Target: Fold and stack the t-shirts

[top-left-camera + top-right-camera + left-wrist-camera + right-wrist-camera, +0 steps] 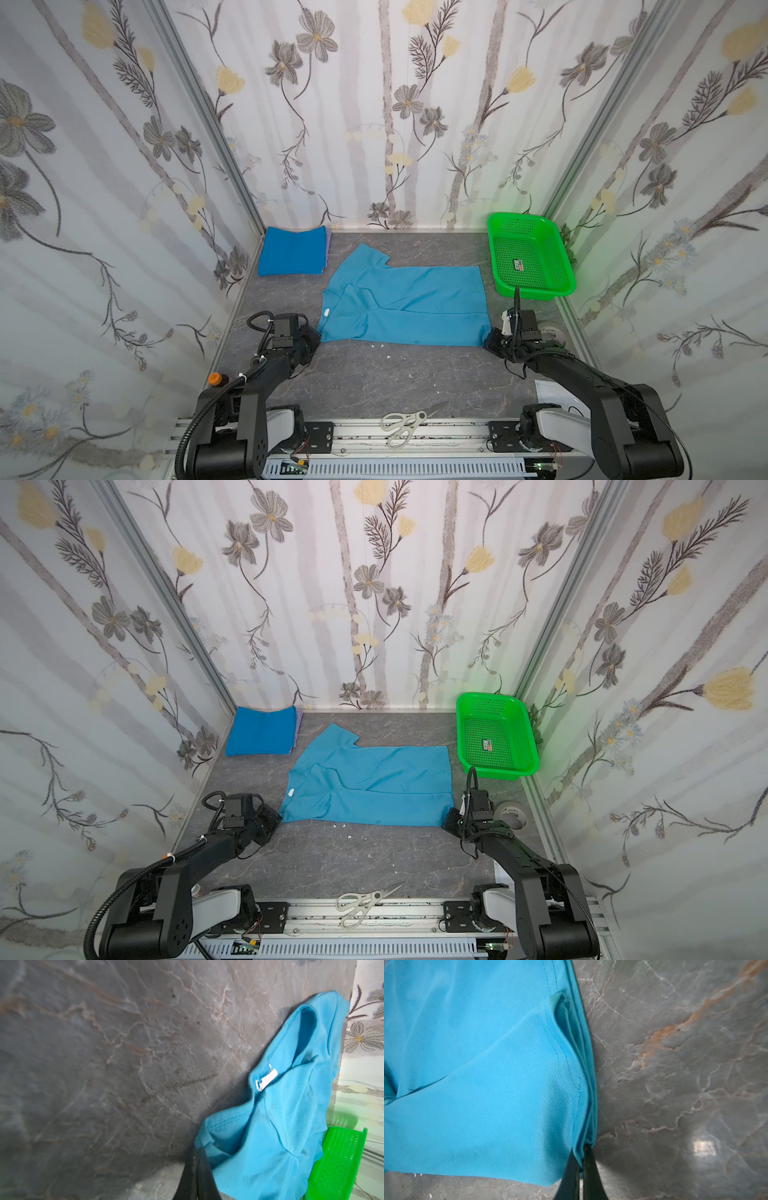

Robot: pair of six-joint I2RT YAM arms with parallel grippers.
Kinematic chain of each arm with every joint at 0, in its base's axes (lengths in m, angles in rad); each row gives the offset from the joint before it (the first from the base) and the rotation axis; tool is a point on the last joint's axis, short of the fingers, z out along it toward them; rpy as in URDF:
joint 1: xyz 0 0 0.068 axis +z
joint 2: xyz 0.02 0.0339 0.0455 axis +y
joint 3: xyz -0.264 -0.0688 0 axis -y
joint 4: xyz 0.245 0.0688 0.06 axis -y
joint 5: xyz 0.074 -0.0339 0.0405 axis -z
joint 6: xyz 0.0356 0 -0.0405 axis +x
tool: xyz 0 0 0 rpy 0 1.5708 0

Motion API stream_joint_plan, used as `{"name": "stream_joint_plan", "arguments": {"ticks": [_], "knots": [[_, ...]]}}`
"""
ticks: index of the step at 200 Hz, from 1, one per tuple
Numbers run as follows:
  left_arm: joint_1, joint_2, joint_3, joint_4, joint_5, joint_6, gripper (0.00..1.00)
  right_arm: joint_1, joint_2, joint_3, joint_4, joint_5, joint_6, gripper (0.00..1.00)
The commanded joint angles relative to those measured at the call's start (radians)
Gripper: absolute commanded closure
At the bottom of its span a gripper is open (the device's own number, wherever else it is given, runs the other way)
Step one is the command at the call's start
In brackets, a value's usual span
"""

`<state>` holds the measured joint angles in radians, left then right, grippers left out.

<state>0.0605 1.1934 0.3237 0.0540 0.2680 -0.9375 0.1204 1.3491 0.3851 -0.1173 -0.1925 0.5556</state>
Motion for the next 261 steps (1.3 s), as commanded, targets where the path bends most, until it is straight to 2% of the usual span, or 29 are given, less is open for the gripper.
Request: {"name": "stream_joint_plan", "arguments": {"ticks": [1,32,66,86,145,214,261], "knots": [[0.001,-0.033,0.023,-0.058,-0.05,0.047,1.0,0.001,-0.007,-0.004,0.022,-0.015,-0.003,1.0],[0.011,-0.088,0.03,-0.122,-0.079,0.07,1.0,0.001,-0.014,-0.007,0.021,-0.005,0.003,1.0],[0.028,-0.096,0.035,-0.125,-0.063,0.08,1.0,0.005,-0.021,-0.009,0.024,-0.019,-0.005,1.0],[0.036,-0.096,0.053,-0.091,-0.003,0.078,1.0,0.011,-0.056,-0.017,0.032,-0.03,-0.008,1.0],[0.057,-0.08,0.139,-0.149,0.119,0.092,1.0,0.017,-0.115,-0.018,0.02,-0.041,-0.013,1.0],[0.107,-0.131,0.16,-0.229,0.114,0.132,1.0,0.018,-0.184,0.017,-0.052,0.016,-0.009,1.0],[0.11,-0.133,0.149,-0.296,0.077,0.164,1.0,0.024,-0.162,0.004,-0.088,0.079,0.075,1.0]]}}
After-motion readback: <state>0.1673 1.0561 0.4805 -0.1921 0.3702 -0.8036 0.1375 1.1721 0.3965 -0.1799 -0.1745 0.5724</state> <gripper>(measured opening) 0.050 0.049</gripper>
